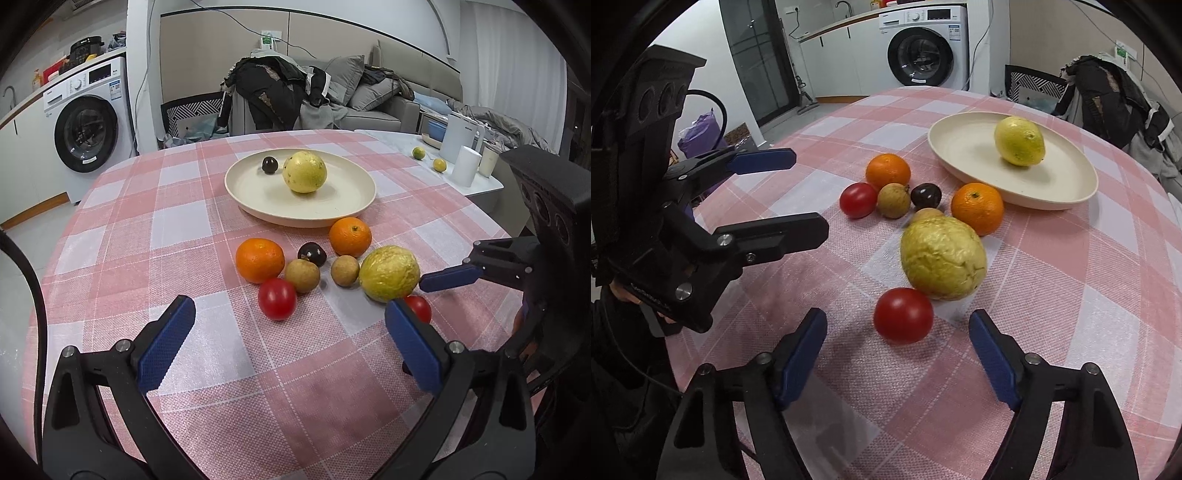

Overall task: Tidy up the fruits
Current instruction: 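Grasp a red tomato with the right tool while the left tool grasps another red tomato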

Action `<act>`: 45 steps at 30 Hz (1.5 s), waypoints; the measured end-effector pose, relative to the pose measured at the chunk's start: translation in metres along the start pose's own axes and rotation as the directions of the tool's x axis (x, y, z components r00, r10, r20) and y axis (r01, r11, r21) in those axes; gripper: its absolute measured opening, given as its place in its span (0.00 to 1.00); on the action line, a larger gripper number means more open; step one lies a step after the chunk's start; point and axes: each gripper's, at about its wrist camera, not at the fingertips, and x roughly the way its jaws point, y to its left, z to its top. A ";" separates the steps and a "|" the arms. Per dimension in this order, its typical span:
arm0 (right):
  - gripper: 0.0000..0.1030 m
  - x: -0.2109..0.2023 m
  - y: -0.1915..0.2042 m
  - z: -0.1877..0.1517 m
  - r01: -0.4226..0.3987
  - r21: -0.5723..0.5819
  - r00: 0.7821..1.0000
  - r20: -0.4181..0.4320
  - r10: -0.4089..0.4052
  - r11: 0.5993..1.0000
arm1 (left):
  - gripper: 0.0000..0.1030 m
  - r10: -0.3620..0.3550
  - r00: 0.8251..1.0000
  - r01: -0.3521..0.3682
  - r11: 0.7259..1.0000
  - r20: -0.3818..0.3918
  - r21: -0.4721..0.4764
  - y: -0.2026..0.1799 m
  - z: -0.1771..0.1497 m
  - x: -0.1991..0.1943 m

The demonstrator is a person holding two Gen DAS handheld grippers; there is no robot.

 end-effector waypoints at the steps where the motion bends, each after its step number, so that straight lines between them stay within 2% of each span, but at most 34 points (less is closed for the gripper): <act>1: 0.69 0.001 0.001 0.000 -0.006 -0.003 1.000 -0.005 0.006 1.000 | 1.00 -0.001 1.000 0.001 1.000 -0.003 0.003 0.000 0.000 0.001; 3: 0.65 0.002 0.003 -0.001 -0.009 -0.013 1.000 -0.008 0.009 1.000 | 1.00 0.001 1.000 -0.001 1.000 -0.009 0.008 -0.001 -0.001 0.002; 10: 0.37 0.001 0.003 -0.002 -0.012 -0.013 1.000 0.008 0.012 1.000 | 1.00 -0.002 1.000 0.002 1.000 -0.030 0.005 -0.002 -0.003 0.008; 13: 0.30 0.000 0.003 -0.002 -0.008 -0.016 1.000 0.008 0.009 1.000 | 1.00 0.002 0.999 -0.002 1.000 -0.037 0.000 -0.001 -0.004 0.010; 34: 0.30 -0.004 0.006 0.001 -0.010 -0.016 0.999 0.046 0.010 1.000 | 1.00 0.015 0.999 -0.016 1.000 -0.052 -0.020 0.007 -0.004 0.016; 41: 0.30 -0.033 0.009 0.005 -0.025 -0.021 0.986 0.165 0.028 0.999 | 0.99 0.028 0.996 -0.032 0.999 -0.090 -0.041 0.015 -0.003 0.027; 45: 0.30 -0.046 0.001 0.006 -0.005 0.010 0.973 0.231 0.003 1.000 | 0.99 0.037 0.992 -0.042 0.998 -0.123 -0.040 0.017 -0.001 0.037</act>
